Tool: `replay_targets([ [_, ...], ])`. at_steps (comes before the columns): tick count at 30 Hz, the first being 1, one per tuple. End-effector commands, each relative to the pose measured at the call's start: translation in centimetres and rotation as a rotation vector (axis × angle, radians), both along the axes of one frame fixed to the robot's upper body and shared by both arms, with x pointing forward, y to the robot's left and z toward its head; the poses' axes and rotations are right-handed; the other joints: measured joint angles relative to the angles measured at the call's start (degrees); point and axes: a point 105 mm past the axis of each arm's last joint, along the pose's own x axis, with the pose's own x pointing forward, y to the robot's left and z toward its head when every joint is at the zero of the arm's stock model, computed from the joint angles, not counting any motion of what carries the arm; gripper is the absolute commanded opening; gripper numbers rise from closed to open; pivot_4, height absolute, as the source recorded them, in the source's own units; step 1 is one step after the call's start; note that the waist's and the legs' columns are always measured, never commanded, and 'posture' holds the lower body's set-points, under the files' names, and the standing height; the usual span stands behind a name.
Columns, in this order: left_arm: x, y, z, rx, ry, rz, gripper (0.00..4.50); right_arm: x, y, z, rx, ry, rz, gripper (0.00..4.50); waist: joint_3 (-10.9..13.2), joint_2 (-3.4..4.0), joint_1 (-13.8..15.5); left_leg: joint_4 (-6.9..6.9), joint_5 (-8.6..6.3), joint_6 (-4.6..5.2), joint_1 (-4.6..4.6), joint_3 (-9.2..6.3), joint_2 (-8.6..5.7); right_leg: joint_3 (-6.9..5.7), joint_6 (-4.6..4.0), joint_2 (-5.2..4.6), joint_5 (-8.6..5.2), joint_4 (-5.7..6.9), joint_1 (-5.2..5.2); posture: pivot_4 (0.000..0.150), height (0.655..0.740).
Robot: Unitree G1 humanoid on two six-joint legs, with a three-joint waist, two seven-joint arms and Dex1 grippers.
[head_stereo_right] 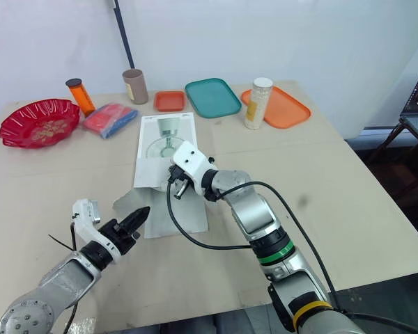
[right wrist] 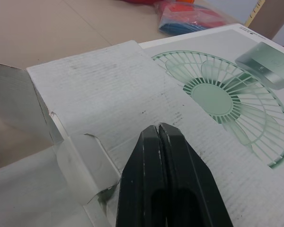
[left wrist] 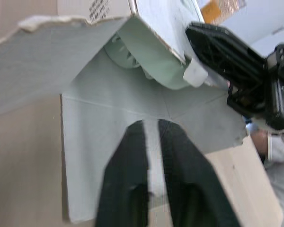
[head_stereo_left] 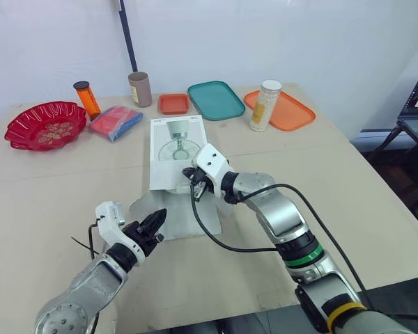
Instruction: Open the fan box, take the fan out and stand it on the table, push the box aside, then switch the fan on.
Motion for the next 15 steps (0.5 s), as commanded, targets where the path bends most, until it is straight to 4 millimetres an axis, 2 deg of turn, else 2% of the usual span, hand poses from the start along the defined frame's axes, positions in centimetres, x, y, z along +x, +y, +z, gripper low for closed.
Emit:
replay_targets([
  [1,0.4,-0.2,0.4,-0.012,-0.004,0.000,2.14,-0.2,0.0,-1.5,-0.037,0.044,-0.007,0.00,0.0,0.00,0.0,0.00,0.00,0.00,0.00,-0.01,-0.01,0.00,0.00,0.00,0.00,0.00,0.00,0.150,0.7400],
  [3,0.6,-0.5,0.0,0.005,0.016,-0.008,2.84,-0.3,-0.1,-1.5,-0.038,0.045,-0.006,0.00,0.0,0.00,0.0,0.00,0.00,0.00,0.00,-0.01,-0.02,0.00,0.01,0.00,0.00,-0.01,0.02,0.150,0.7400],
  [15,2.9,-1.8,-0.7,-0.041,0.038,0.009,2.84,-0.4,-0.4,-1.7,-0.055,0.043,-0.012,0.00,0.0,0.00,0.1,-0.01,0.03,-0.05,-0.03,-0.04,-0.04,-0.01,0.02,-0.01,-0.02,-0.04,0.02,0.150,0.7400],
])
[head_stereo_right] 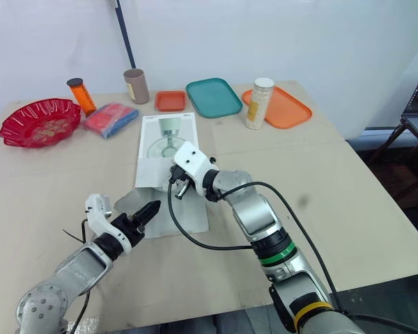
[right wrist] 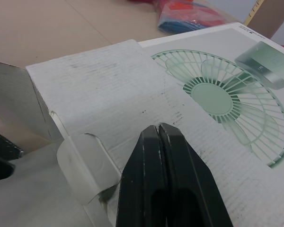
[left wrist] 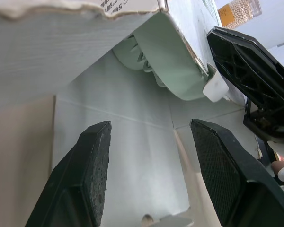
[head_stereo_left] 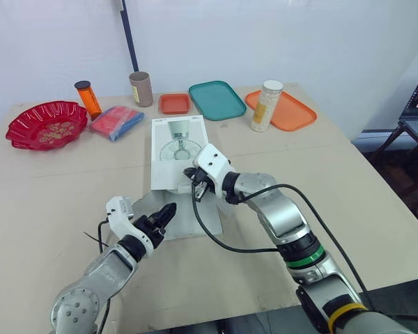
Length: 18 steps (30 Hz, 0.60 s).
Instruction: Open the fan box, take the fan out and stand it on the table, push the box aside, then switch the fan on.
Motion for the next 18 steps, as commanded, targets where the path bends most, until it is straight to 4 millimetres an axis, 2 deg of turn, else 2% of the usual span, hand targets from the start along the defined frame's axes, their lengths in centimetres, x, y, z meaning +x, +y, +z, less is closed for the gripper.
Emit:
replay_targets([
  [1,0.5,-0.3,0.2,0.005,-0.021,0.005,2.84,-0.2,-0.2,-1.6,-0.041,0.048,-0.007,0.00,0.0,0.00,0.0,0.00,0.00,0.00,0.00,0.00,0.00,0.00,0.00,0.00,0.00,0.00,0.00,0.150,0.7400],
  [6,1.1,-0.1,-0.5,0.033,-0.009,0.037,2.84,0.0,-0.2,-1.5,-0.044,0.044,-0.011,0.00,0.0,0.00,0.0,-0.01,0.00,-0.01,0.00,0.00,0.00,0.00,0.01,0.00,0.00,0.00,0.00,0.150,0.7400],
  [10,1.5,-0.7,-0.6,0.049,-0.025,0.015,2.84,0.0,-0.2,-1.5,-0.044,0.045,-0.011,0.00,0.0,0.00,0.0,-0.01,0.01,-0.02,0.00,-0.01,0.00,0.00,0.01,0.01,0.00,0.00,0.00,0.150,0.7400],
  [18,1.9,-1.6,0.5,-0.029,-0.066,0.019,2.84,-0.1,-0.3,-1.6,-0.047,0.049,-0.009,0.00,0.0,0.00,0.0,-0.01,0.02,-0.03,-0.01,-0.02,-0.01,0.00,0.02,0.00,-0.01,-0.01,0.00,0.150,0.7400],
])
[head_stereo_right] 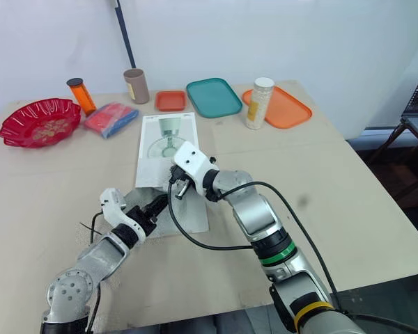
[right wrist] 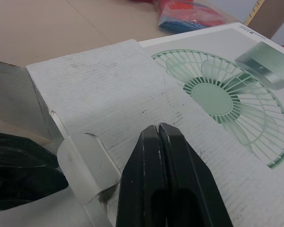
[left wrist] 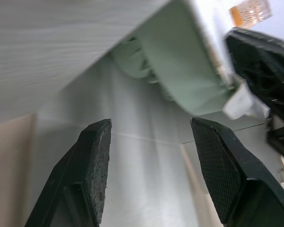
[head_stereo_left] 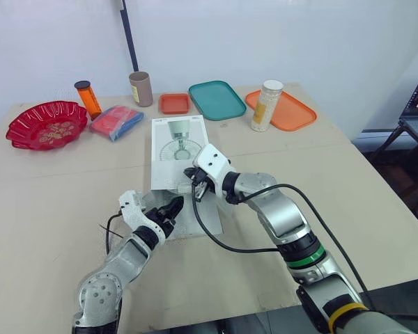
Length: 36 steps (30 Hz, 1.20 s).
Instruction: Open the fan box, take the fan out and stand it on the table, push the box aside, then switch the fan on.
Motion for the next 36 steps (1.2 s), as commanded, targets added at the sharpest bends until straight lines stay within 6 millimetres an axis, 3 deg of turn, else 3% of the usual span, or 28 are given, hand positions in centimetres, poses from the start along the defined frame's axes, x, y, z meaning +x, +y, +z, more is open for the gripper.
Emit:
replay_targets([
  [1,0.0,-0.2,1.1,-0.038,-0.051,0.005,2.84,-0.1,-0.3,-1.6,-0.043,0.050,-0.010,0.00,0.0,0.00,0.0,0.00,0.00,0.00,0.00,0.00,0.00,0.00,0.00,0.00,0.00,0.00,0.00,0.150,0.7400],
  [17,1.0,-1.0,1.5,-0.074,-0.070,0.025,2.84,0.0,-0.3,-1.6,-0.051,0.043,-0.008,0.00,0.0,0.00,0.0,0.00,0.01,-0.01,-0.01,-0.02,-0.01,0.00,0.03,0.01,-0.01,-0.01,0.00,0.150,0.7400],
  [21,0.5,-1.7,1.4,-0.080,-0.060,0.002,2.84,-0.1,-0.2,-1.7,-0.051,0.046,-0.002,0.00,0.0,0.00,0.0,0.00,0.03,-0.05,-0.02,-0.03,-0.01,0.01,0.04,0.01,-0.02,-0.02,0.01,0.150,0.7400],
  [26,-0.3,-0.2,0.1,-0.045,-0.028,0.061,2.84,-0.2,-0.1,-1.7,-0.051,0.048,0.004,0.00,0.0,0.00,0.0,-0.03,0.02,-0.04,-0.01,-0.02,-0.01,0.04,0.07,0.02,-0.04,-0.03,0.00,0.150,0.7400],
  [36,1.0,-0.8,0.7,-0.068,-0.065,0.069,2.84,0.0,0.0,-1.6,-0.054,0.040,0.006,0.00,0.0,0.00,0.0,-0.03,0.03,-0.05,-0.02,-0.03,-0.02,0.04,0.08,0.02,-0.05,-0.04,0.01,0.150,0.7400],
])
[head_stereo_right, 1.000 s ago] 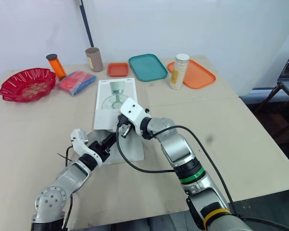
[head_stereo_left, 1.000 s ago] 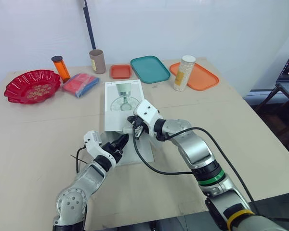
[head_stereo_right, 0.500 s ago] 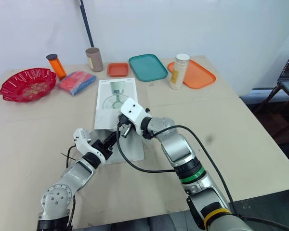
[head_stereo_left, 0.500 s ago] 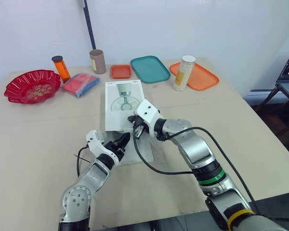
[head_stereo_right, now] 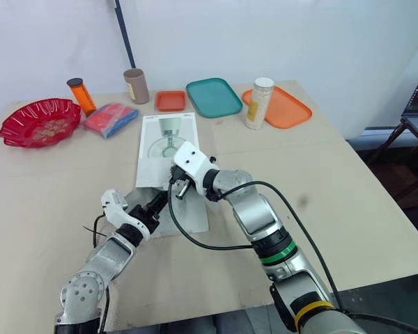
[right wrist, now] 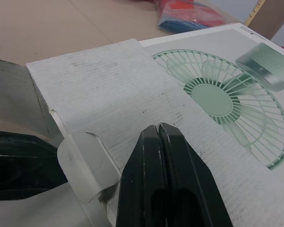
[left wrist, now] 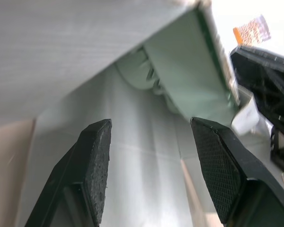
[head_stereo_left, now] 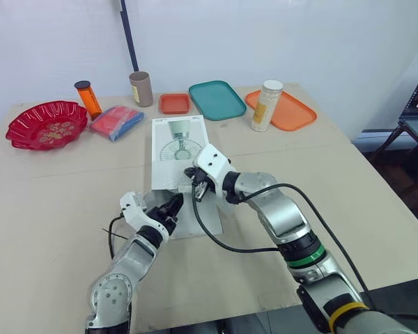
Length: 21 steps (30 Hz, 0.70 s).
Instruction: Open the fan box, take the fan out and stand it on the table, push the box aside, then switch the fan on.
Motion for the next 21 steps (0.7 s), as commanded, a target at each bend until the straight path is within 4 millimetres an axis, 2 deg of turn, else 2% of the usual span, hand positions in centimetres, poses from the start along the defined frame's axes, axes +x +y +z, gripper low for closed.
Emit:
replay_targets([
  [1,0.4,-0.5,1.5,-0.033,-0.068,-0.009,2.84,-0.1,0.0,-1.6,-0.042,0.048,0.001,0.00,0.0,0.00,0.0,0.00,0.00,0.00,0.00,0.00,0.00,0.00,0.00,0.00,0.00,0.00,0.00,0.150,0.7400],
  [14,-0.8,-0.2,1.9,-0.044,-0.088,-0.023,2.84,-0.1,0.1,-1.7,-0.047,0.040,0.014,0.00,0.0,0.00,0.0,-0.01,0.00,-0.01,0.00,0.00,0.01,0.00,0.01,0.00,-0.01,-0.01,-0.01,0.150,0.7400],
  [21,-0.2,-0.2,1.8,-0.047,-0.094,-0.008,2.84,0.0,0.1,-1.7,-0.050,0.035,0.016,0.00,0.0,0.00,0.0,-0.01,0.00,-0.01,-0.01,0.00,0.01,0.00,0.01,0.00,-0.01,-0.01,-0.01,0.150,0.7400],
])
